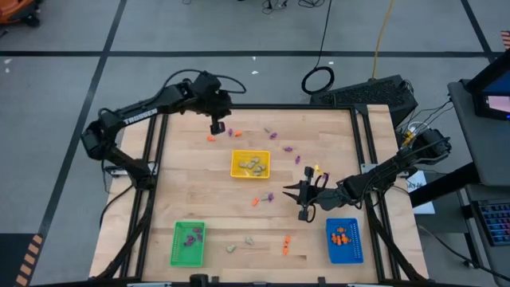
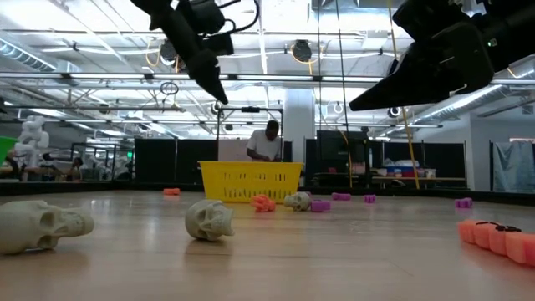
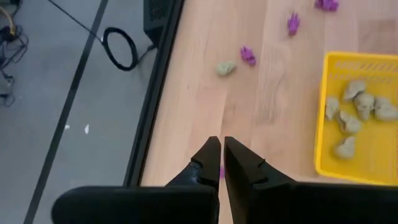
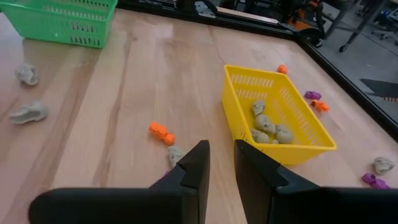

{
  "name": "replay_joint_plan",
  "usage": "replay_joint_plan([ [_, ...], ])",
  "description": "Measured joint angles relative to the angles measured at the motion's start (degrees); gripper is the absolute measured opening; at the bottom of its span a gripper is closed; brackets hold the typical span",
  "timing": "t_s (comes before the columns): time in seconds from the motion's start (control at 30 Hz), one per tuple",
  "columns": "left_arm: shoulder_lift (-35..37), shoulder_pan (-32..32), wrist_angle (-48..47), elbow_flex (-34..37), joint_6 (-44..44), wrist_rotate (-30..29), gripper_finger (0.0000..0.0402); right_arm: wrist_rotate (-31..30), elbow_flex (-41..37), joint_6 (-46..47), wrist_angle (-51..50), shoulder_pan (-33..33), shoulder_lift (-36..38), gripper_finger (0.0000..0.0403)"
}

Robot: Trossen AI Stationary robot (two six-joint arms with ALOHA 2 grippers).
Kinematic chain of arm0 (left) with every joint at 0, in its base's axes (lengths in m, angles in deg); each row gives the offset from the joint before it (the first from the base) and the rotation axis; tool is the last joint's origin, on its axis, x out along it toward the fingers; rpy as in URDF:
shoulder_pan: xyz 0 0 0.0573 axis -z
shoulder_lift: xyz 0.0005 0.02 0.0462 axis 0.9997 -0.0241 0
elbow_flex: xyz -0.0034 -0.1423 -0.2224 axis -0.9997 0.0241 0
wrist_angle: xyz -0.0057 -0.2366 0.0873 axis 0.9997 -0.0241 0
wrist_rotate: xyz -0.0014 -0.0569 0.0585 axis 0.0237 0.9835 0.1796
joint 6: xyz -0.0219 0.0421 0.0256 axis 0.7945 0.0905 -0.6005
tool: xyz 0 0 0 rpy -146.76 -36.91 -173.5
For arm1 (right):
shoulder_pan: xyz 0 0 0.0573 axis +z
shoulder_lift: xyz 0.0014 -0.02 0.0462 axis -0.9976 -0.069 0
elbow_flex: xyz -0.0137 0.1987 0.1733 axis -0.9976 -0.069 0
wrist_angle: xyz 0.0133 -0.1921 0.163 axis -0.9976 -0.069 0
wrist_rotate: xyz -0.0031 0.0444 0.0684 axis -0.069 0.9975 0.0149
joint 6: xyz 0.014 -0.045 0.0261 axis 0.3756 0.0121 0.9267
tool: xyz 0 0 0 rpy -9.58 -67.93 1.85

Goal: Sort Halloween decoration
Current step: Put the purple skeleton toy in the green basket

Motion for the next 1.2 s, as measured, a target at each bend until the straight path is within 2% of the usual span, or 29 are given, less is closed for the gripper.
replay_joint_plan([
  [0.1, -0.7, -0.6, -0.3, 0.9, -0.4, -2.0, 0.0014, 0.0, 0.0, 0.0, 0.1, 0.0, 0.0, 0.0059],
  [0.23, -5.5, -1.8, 1.7, 0.9, -0.7, -2.2, 0.0024, 0.0, 0.0, -0.2, 0.3, 0.0, 0.0, 0.0059],
  [0.43, -15.2, -2.8, 1.4, 0.9, -0.5, -2.2, 0.0081, 0.1, 0.0, 2.2, 0.0, 0.0, 0.0, 0.0059],
  [0.5, -17.8, -2.8, 1.3, 0.9, 1.1, -4.0, 0.0100, 0.4, 0.0, 2.9, -0.4, 0.0, 0.0, 0.0059],
  [0.63, -20.8, -2.7, 0.1, 0.9, 12.1, -10.0, 0.0123, 0.4, 0.0, 3.0, -0.5, 0.0, 0.0, 0.0059],
  [0.83, -21.4, -1.8, 0.1, 0.9, 32.4, -9.9, 0.0128, -0.3, 0.0, 2.7, -0.4, 0.0, 0.0, 0.0059],
  [1.0, -21.5, 0.6, 1.9, 0.9, 43.1, -12.9, 0.0128, -0.2, 0.0, 2.6, -0.1, 0.0, 0.0, 0.0059],
  [1.2, -21.5, 3.7, -0.1, 0.9, 52.7, -21.3, 0.0128, -0.2, 0.0, 3.2, 0.3, 0.0, 0.0, 0.0059],
])
